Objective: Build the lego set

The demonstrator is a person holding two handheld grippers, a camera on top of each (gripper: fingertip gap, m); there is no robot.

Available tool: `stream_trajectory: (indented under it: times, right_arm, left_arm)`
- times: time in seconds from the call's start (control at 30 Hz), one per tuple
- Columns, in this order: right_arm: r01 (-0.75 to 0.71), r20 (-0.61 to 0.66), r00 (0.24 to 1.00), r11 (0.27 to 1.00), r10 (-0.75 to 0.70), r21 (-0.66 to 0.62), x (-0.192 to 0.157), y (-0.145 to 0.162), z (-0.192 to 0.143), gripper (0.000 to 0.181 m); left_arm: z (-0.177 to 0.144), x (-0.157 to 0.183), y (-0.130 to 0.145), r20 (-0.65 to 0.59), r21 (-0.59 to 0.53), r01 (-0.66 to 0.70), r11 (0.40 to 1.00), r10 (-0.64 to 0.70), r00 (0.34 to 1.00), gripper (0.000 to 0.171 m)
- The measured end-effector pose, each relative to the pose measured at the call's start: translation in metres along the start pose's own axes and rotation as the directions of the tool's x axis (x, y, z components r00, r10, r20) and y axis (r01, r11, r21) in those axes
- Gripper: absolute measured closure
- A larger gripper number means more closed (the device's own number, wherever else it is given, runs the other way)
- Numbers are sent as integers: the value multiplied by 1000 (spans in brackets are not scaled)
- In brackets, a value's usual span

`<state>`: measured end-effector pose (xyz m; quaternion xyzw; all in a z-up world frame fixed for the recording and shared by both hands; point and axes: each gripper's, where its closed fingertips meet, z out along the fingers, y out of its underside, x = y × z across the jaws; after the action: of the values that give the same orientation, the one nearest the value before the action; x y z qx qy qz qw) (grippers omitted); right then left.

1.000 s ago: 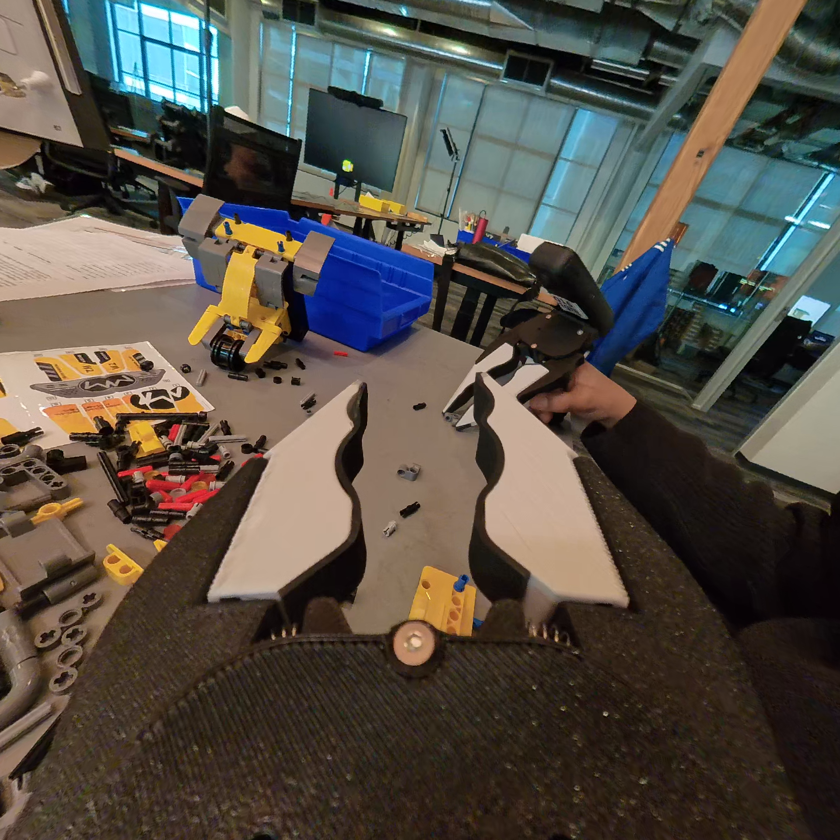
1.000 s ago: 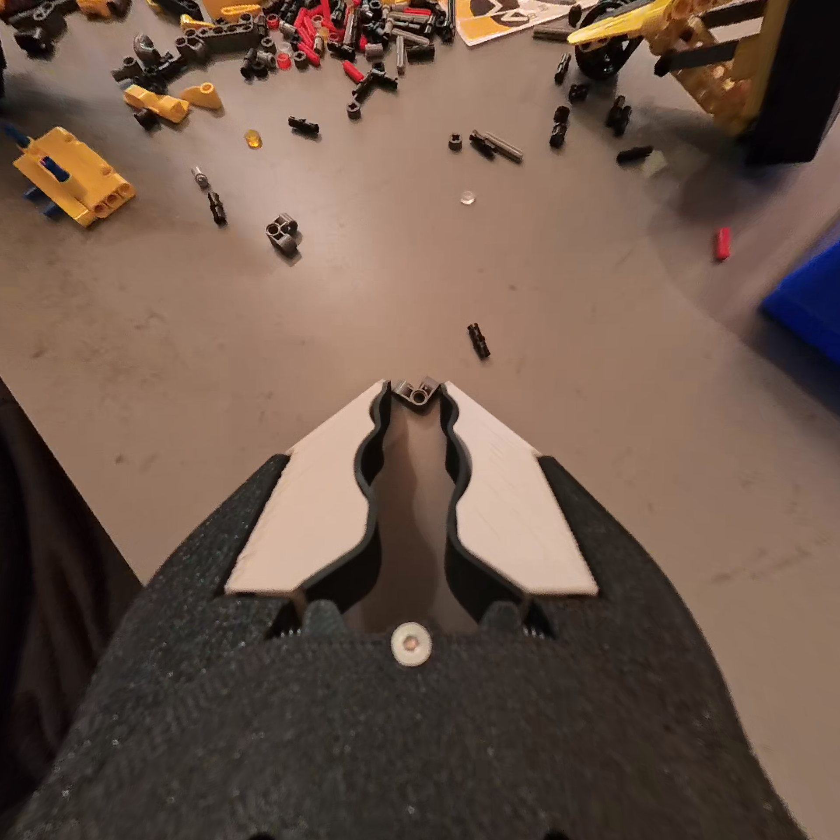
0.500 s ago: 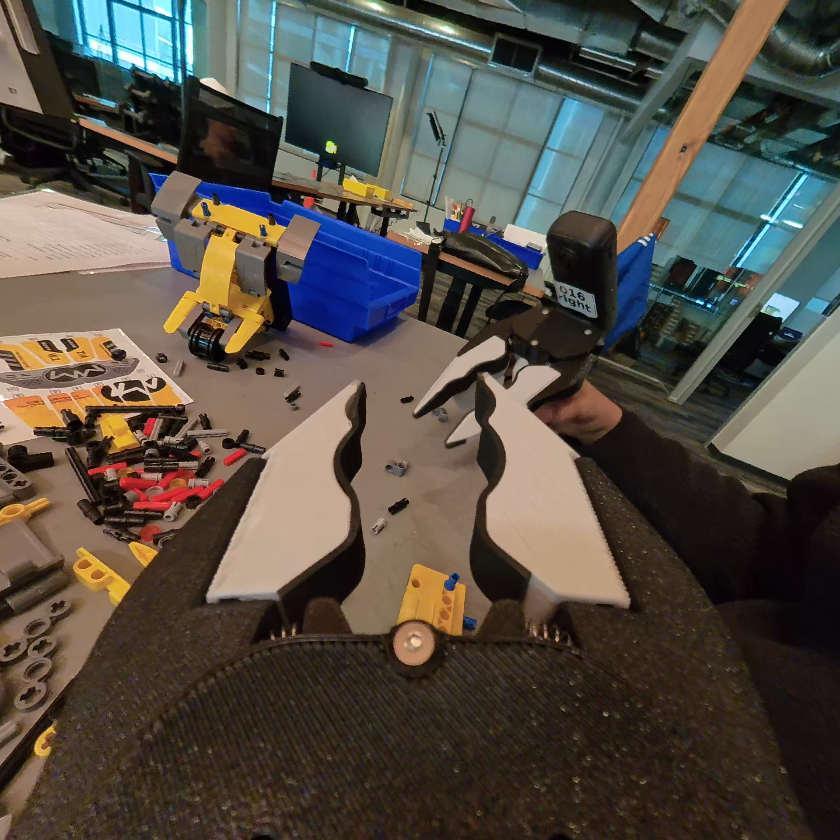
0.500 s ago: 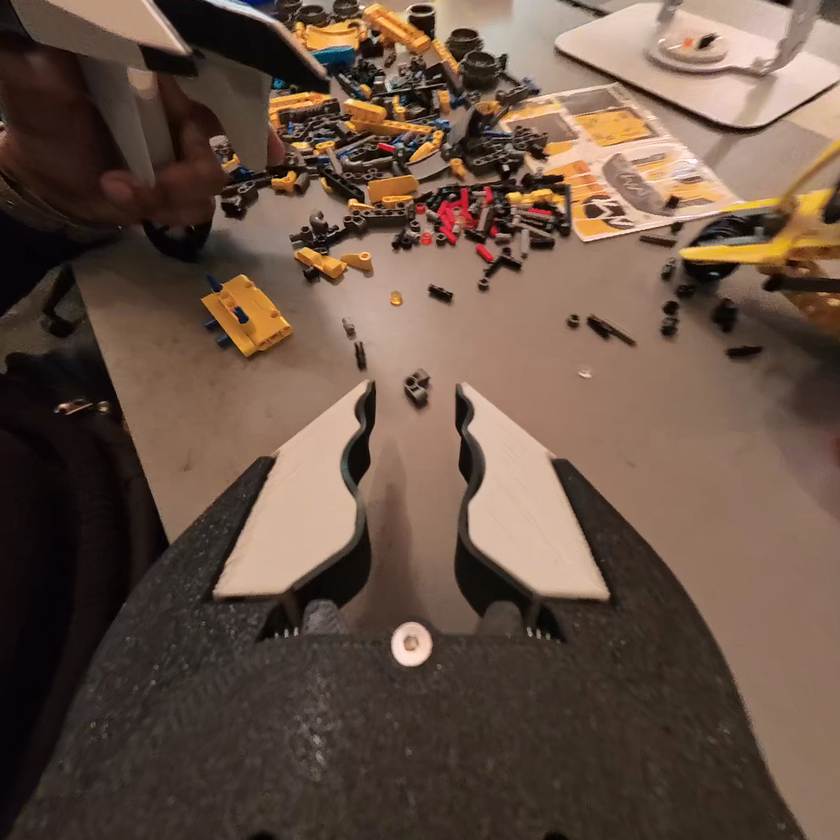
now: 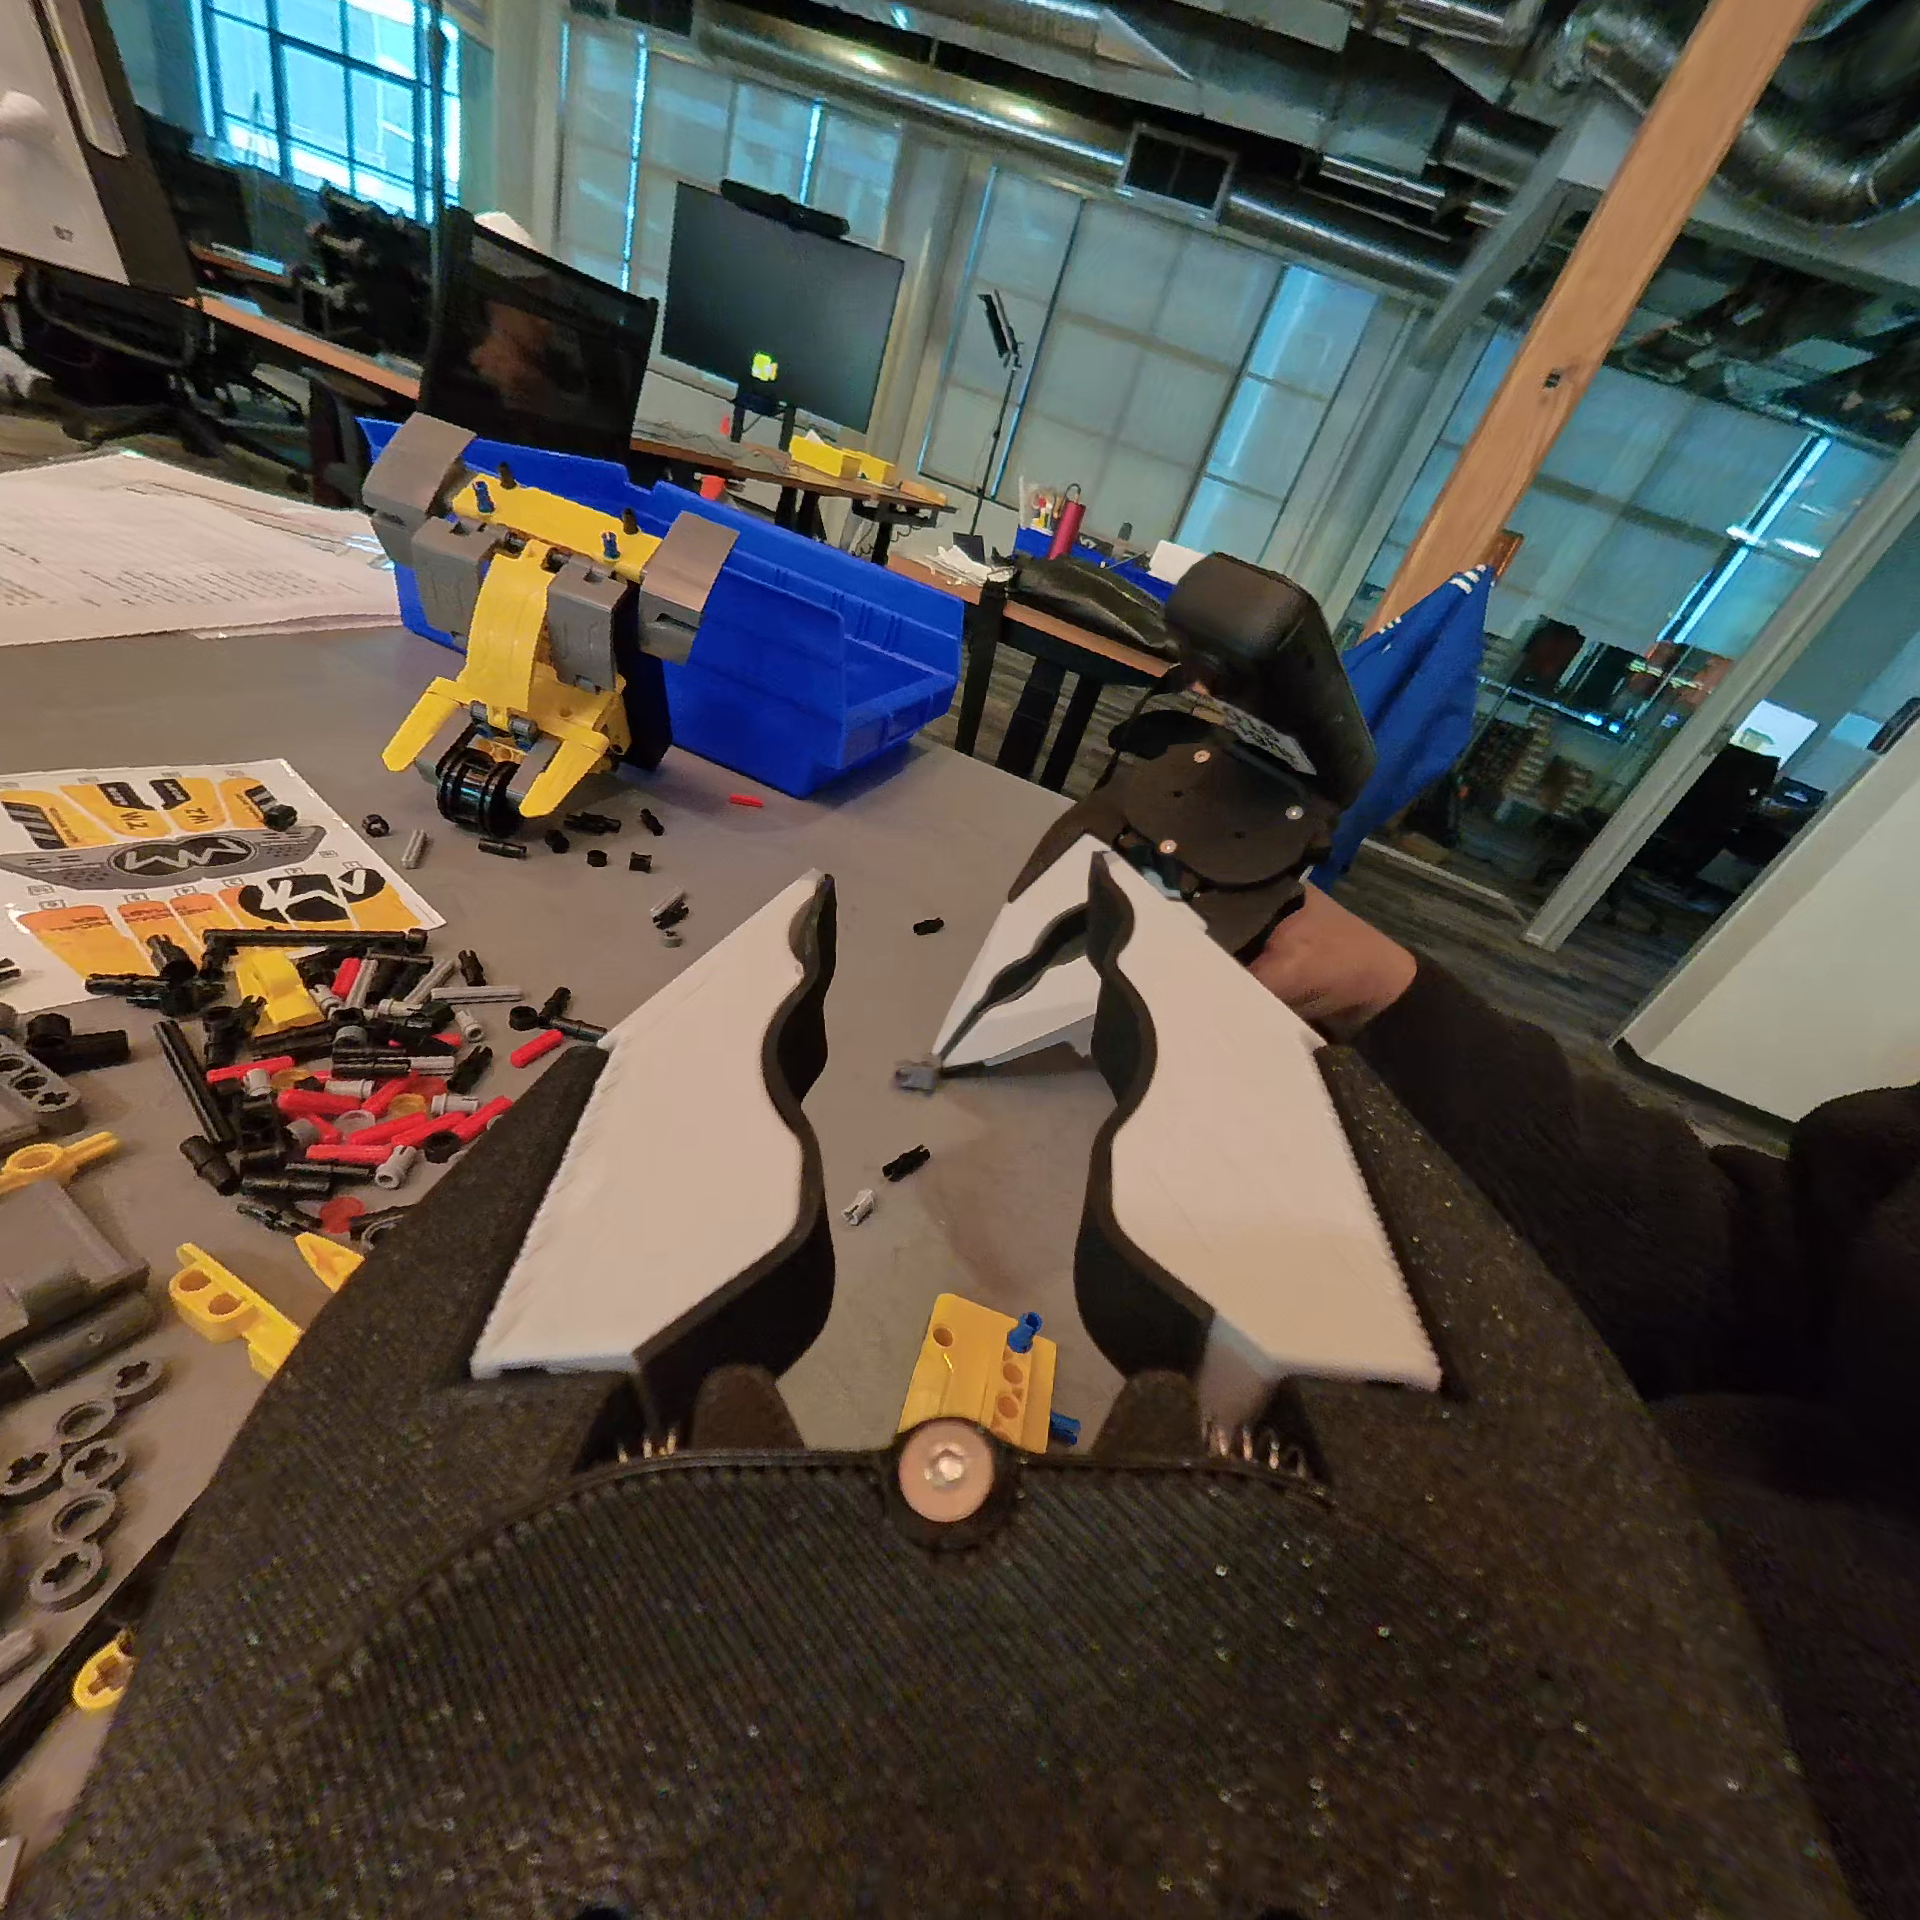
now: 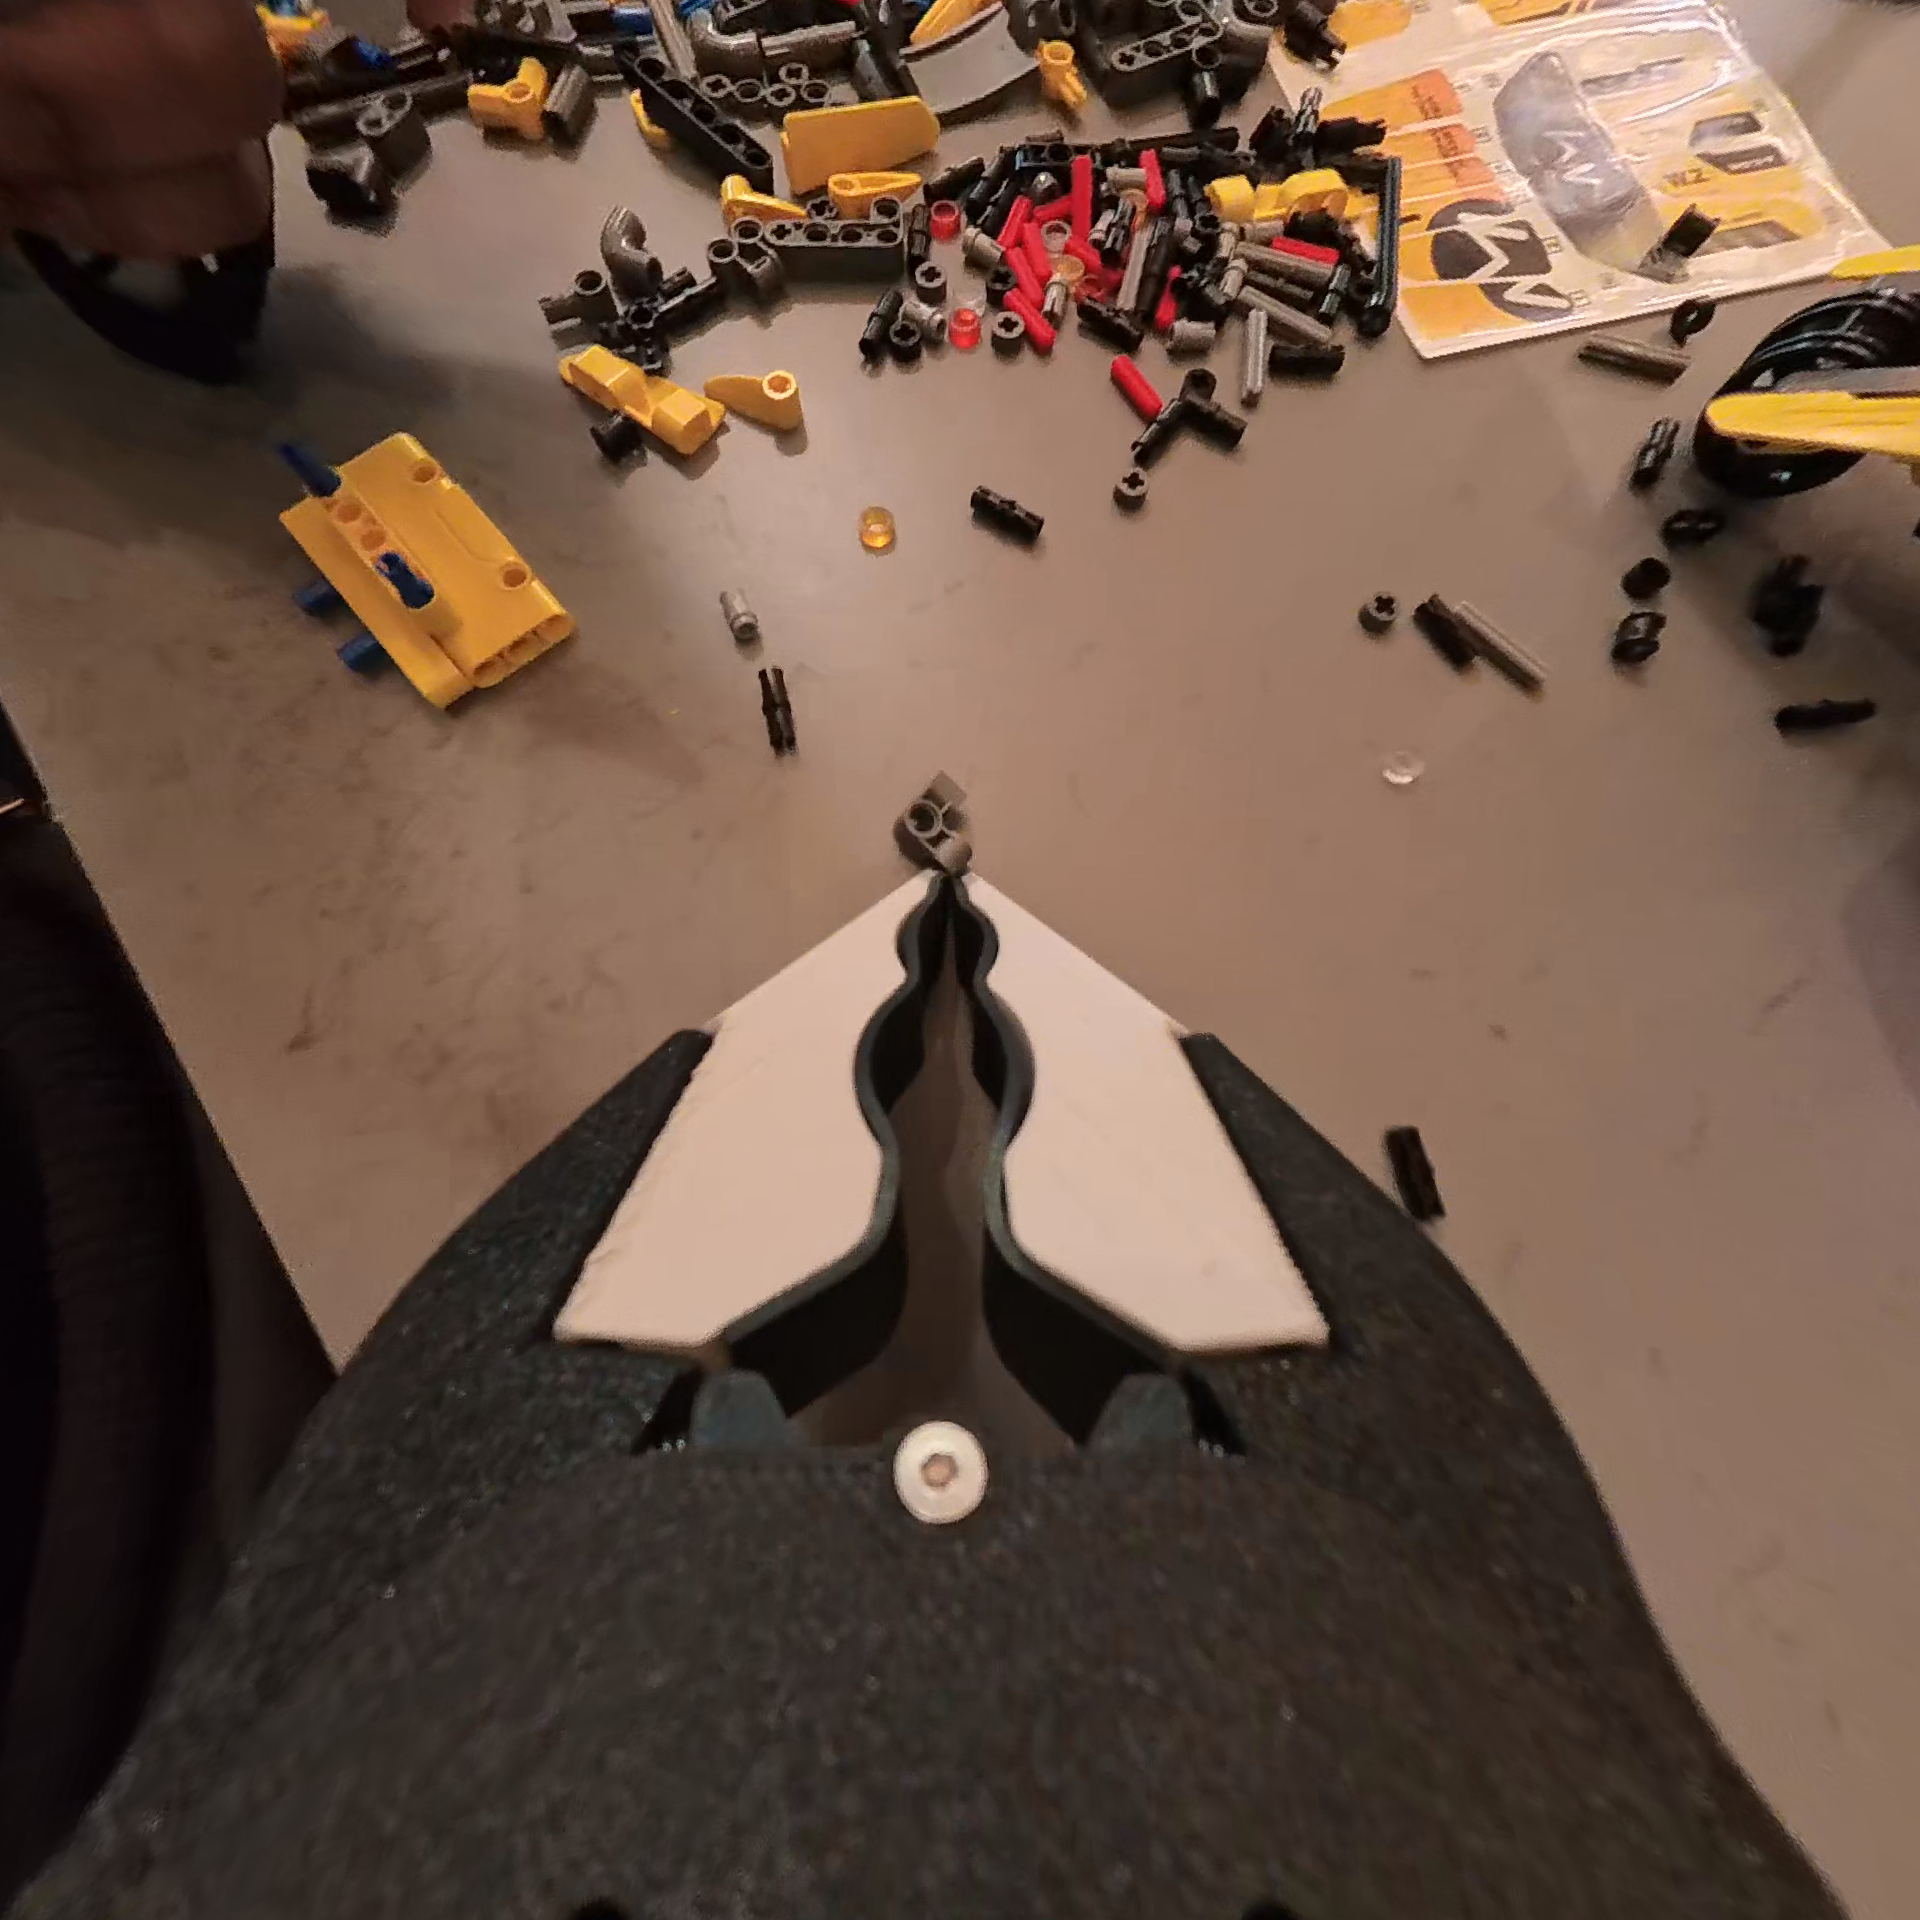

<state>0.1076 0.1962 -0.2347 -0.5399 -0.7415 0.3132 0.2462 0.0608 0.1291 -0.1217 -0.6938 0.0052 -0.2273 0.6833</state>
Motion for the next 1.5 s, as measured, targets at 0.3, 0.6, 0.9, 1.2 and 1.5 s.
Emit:
stream_trajectory:
  times: [0.3,0.6,0.9,1.2,1.5]
  right_arm:
    - [-26,143,989,1000,26,0,3,37,-40,181]
    - [-20,119,993,1000,19,5,8,39,-43,169]
    - [52,135,987,975,-83,214,-44,-44,-13,156]
    - [136,-49,990,991,-136,2,-32,-25,23,169]
    - [-70,-116,989,984,90,162,25,-22,-27,177]
  left_arm:
    - [0,1,1,-2,-2,-1,1000,1,1000,125]
    - [0,0,1,-2,-4,9,1000,-9,1000,125]
    - [0,-1,1,-3,-5,27,1000,-27,1000,125]
    - [0,0,2,3,-11,9,1000,-9,1000,125]
    - [-1,-3,0,7,0,28,1000,-28,1000,125]
